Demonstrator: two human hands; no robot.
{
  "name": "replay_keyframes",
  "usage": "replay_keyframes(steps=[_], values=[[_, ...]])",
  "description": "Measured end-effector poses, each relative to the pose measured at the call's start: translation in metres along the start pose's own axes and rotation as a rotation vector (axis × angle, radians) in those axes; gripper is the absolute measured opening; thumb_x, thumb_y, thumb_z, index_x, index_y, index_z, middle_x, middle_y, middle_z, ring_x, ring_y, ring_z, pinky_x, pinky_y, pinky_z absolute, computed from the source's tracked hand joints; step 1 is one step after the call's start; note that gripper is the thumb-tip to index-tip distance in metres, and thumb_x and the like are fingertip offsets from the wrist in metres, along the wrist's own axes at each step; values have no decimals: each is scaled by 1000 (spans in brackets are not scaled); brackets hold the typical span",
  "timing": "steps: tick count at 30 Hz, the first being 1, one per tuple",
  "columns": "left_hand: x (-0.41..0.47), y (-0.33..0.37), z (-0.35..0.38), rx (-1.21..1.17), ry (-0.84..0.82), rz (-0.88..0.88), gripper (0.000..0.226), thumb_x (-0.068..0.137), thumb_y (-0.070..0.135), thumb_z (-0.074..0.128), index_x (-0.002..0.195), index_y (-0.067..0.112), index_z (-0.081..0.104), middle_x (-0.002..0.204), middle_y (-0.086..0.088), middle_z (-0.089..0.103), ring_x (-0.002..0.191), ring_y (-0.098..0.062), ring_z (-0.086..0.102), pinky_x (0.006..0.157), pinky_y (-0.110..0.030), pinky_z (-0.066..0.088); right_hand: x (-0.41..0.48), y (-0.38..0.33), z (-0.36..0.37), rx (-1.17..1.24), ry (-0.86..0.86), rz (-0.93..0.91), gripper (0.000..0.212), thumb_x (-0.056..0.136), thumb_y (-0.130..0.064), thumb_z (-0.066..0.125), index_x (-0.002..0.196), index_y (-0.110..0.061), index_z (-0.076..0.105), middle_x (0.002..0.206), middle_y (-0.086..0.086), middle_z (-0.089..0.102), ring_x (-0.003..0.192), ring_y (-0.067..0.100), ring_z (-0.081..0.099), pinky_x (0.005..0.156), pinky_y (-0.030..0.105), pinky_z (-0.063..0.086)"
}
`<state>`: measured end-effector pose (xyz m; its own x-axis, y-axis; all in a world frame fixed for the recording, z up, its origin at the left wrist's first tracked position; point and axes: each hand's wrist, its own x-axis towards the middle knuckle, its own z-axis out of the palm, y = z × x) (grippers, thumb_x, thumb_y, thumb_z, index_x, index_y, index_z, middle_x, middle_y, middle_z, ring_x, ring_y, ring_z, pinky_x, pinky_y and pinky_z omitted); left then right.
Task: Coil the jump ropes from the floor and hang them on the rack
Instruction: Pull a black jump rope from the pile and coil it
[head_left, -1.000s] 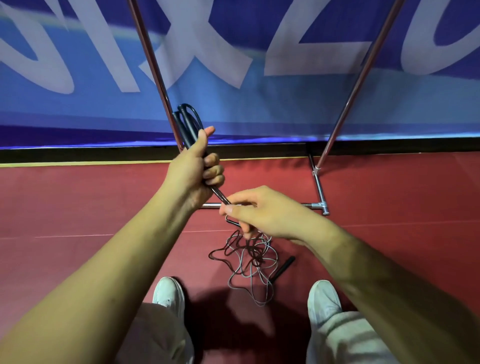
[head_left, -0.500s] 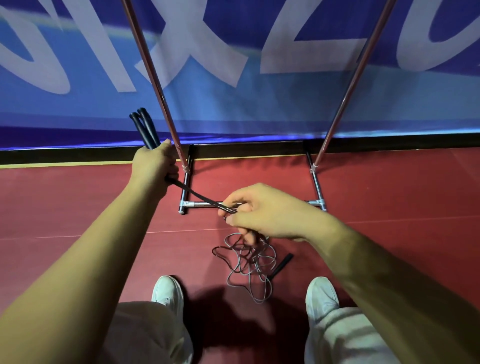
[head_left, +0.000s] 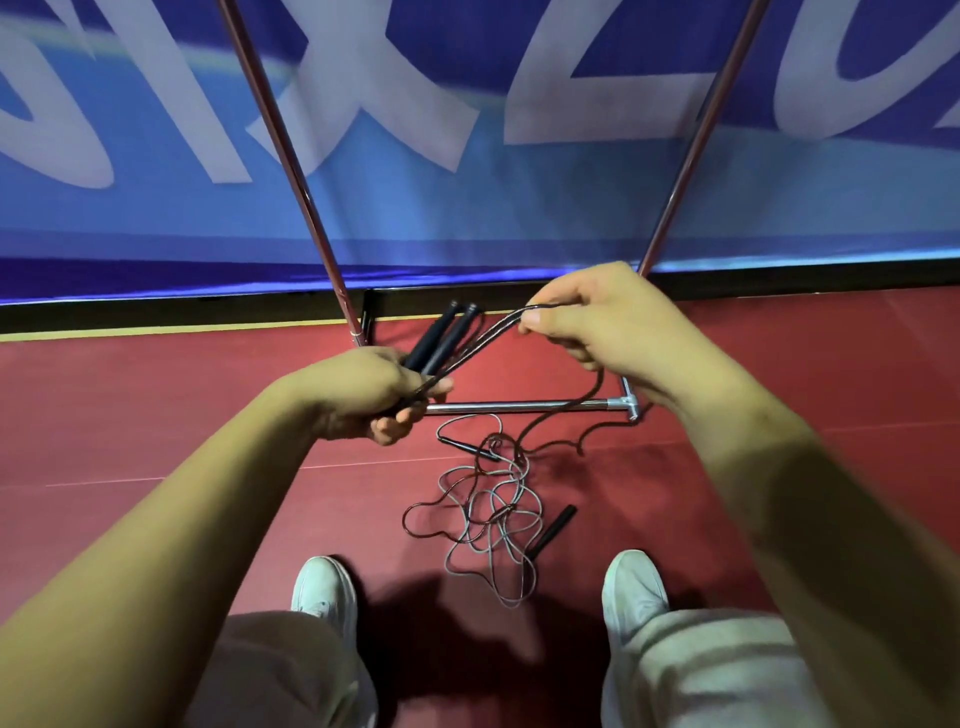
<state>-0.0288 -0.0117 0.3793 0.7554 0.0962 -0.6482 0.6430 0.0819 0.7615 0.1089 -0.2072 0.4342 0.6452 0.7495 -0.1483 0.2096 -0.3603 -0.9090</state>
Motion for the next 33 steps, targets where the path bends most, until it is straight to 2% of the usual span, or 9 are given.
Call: replay_keyframes(steps=[3, 8, 11, 15, 18, 23, 26, 29, 33], values=[[-3, 3, 4, -52, -214, 49, 30, 93, 36, 59, 85, 8, 50, 50, -4, 33, 34, -8, 24, 43, -20, 19, 2, 7, -7, -17, 41, 35, 12, 89, -13, 68, 80, -6, 73, 45, -9, 42, 43, 9, 31, 47, 23, 25], [-4, 0, 9, -69, -356, 70, 67, 72, 70, 66, 88, 8, 48, 54, -5, 36, 38, -10, 27, 43, -20, 25, 3, 14, -19, -186, 96, 11, 7, 83, -21, 76, 77, -17, 76, 47, -9, 53, 44, 3, 39, 54, 25, 35], [-4, -5, 17, 90, -322, 11, 74, 67, 75, 70, 90, 8, 47, 54, -7, 35, 43, -11, 25, 44, -20, 23, 0, 11, -20, -294, 71, -40, 5, 79, -25, 80, 80, -20, 78, 56, -5, 59, 50, 4, 42, 54, 23, 36], [-8, -6, 29, 192, -361, -95, 65, 76, 70, 56, 102, 11, 48, 55, -4, 35, 46, -11, 23, 45, -21, 21, 1, 9, -18, -297, 38, -67, 6, 76, -26, 82, 77, -21, 78, 67, 8, 69, 60, 12, 50, 61, 27, 42], [-12, -5, 34, 256, -429, -150, 68, 73, 72, 52, 98, 9, 50, 55, -2, 36, 46, -10, 23, 45, -20, 23, 3, 9, -16, -292, 21, -89, 7, 74, -24, 84, 76, -21, 78, 67, 6, 70, 60, 13, 54, 62, 28, 45], [-19, 0, 40, 97, -657, 130, 60, 83, 69, 54, 93, 10, 54, 54, -1, 41, 50, -11, 27, 43, -20, 24, 4, 23, -16, -81, -16, 20, 13, 70, -17, 85, 76, -10, 75, 59, 7, 60, 53, 15, 47, 55, 25, 38], [-19, 8, 40, -127, -607, 317, 51, 84, 63, 58, 87, 13, 54, 52, 3, 41, 42, -8, 29, 43, -19, 27, 6, 36, -9, 93, -62, 116, 9, 76, -4, 76, 71, -11, 72, 53, 5, 54, 42, 11, 36, 47, 20, 28], [-14, 12, 36, -286, -407, 438, 47, 87, 59, 58, 85, 13, 53, 51, 2, 39, 38, -6, 29, 45, -20, 30, 8, 39, -2, 88, -124, 156, 13, 89, -18, 69, 81, -10, 74, 57, 4, 51, 40, 9, 32, 41, 18, 26], [-12, 19, 24, -394, -52, 544, 36, 96, 44, 39, 84, 10, 44, 51, 0, 37, 41, -11, 31, 46, -21, 29, 9, 37, -5, -28, -106, 82, 16, 95, -16, 62, 84, -12, 73, 53, -3, 51, 53, 19, 59, 59, 27, 45]])
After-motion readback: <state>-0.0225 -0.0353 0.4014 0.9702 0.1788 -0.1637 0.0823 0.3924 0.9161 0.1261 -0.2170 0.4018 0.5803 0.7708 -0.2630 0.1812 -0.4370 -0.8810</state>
